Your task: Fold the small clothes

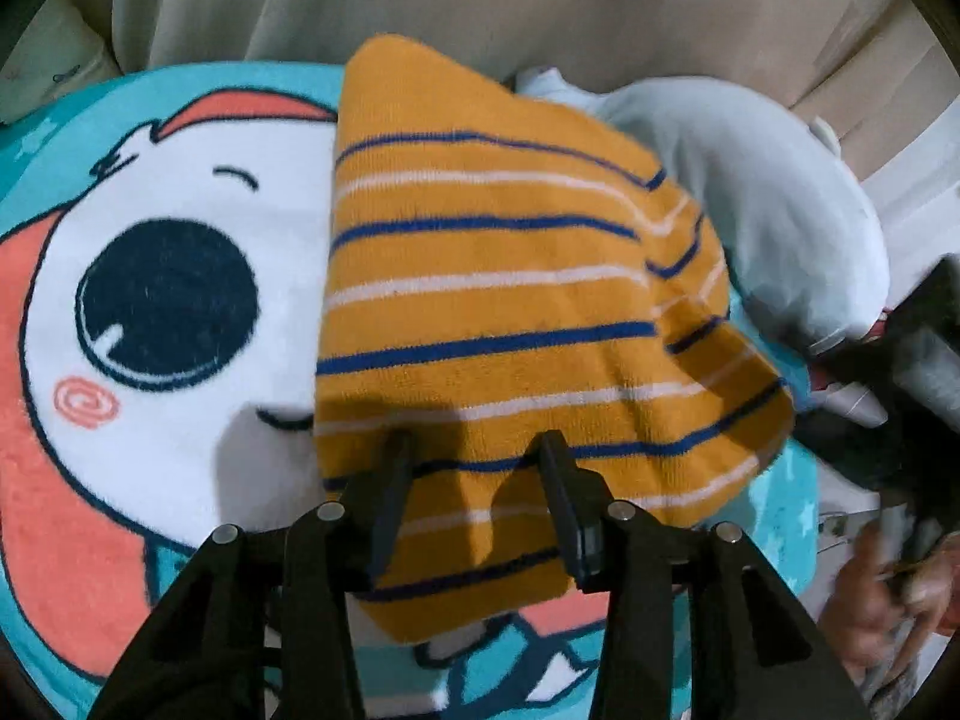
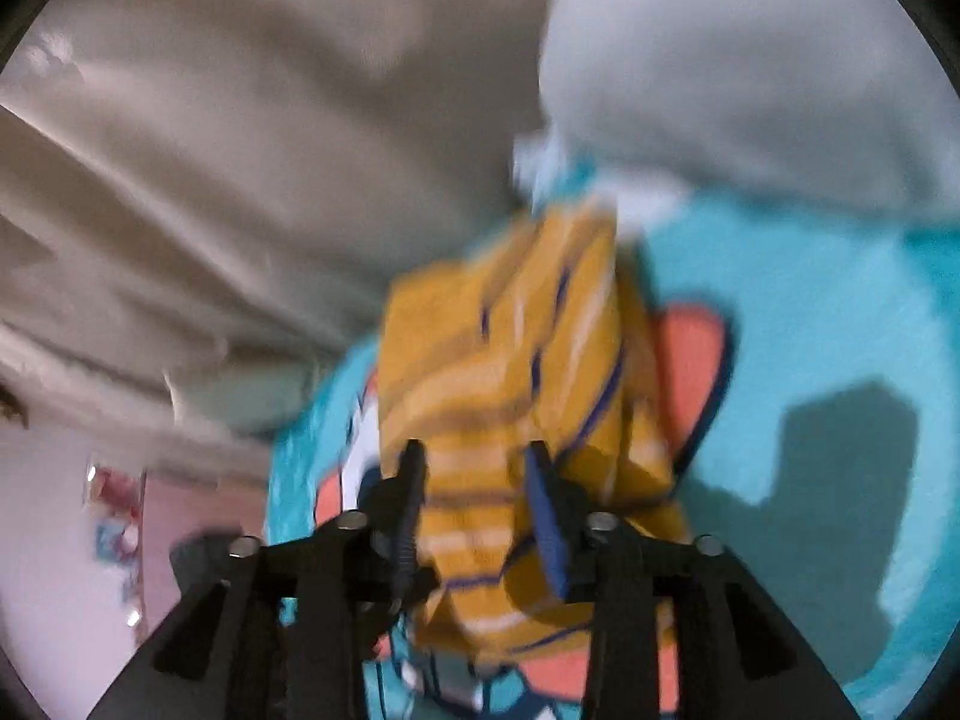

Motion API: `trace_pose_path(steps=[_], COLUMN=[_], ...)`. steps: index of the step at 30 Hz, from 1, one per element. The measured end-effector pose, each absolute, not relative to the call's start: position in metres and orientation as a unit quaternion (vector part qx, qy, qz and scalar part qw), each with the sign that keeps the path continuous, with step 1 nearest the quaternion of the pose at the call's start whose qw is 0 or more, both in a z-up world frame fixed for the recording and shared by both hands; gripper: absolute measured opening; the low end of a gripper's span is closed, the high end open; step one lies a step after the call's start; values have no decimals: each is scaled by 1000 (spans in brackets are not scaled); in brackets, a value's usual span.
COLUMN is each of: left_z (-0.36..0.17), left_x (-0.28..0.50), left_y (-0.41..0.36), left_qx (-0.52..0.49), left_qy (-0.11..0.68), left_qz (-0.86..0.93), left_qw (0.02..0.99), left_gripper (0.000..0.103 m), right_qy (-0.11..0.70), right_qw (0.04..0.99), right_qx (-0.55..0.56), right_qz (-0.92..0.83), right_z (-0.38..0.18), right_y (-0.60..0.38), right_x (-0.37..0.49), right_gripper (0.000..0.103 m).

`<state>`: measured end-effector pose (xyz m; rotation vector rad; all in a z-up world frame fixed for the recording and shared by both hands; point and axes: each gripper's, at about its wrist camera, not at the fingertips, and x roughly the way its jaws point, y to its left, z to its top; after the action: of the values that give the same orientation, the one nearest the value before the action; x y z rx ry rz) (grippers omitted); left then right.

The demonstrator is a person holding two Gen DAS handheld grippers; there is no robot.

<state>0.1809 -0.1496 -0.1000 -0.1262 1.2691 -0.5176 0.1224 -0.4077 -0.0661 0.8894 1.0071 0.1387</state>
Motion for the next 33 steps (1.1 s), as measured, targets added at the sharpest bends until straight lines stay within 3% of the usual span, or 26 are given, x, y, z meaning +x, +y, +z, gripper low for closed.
trace_pose_path(steps=[4,6,7,8,11,15,19,20,23,25,30,33], left_z=[-70,-62,-63,-66,-89,-110,-132,-132,-120,-104,-63,-78], left_x=[191,205,215,224,251,270,272,272,275,274,266,265], left_y=[-116,-95,-82,-74,-65,-102,-143,-146,-131,-119,-94,-85], left_qx=[-112,-140,-157,-171,-198,-142,-110,-112,-151,-168,-139,-88], left_qy=[564,548,542,543,566,586,610,611,607,597,561,576], left_qz=[-254,-241,-226,-213,-221,-277,-332,-329,-329,-337,-327,-259], left_qw=[778,789,794,794,769,748,711,711,708,708,748,770], left_gripper=[42,63,68,71,73,73,74,73,49,47,49,55], right_qy=[513,498,485,466,455,494,501,502,506,495,456,468], right_qw=[762,773,786,805,830,818,795,795,781,781,799,799], right_qx=[394,392,383,367,323,294,340,338,360,373,367,354], right_qz=[-15,-22,-20,-15,-8,-4,33,42,62,80,137,132], right_z=[-104,-92,-83,-70,-57,-84,-110,-110,-106,-94,-59,-72], right_y=[-423,-430,-430,-429,-422,-422,-421,-414,-405,-402,-381,-371], right_x=[108,100,99,99,118,164,186,189,189,186,179,179], right_gripper=[43,53,62,74,83,83,81,71,45,39,37,47])
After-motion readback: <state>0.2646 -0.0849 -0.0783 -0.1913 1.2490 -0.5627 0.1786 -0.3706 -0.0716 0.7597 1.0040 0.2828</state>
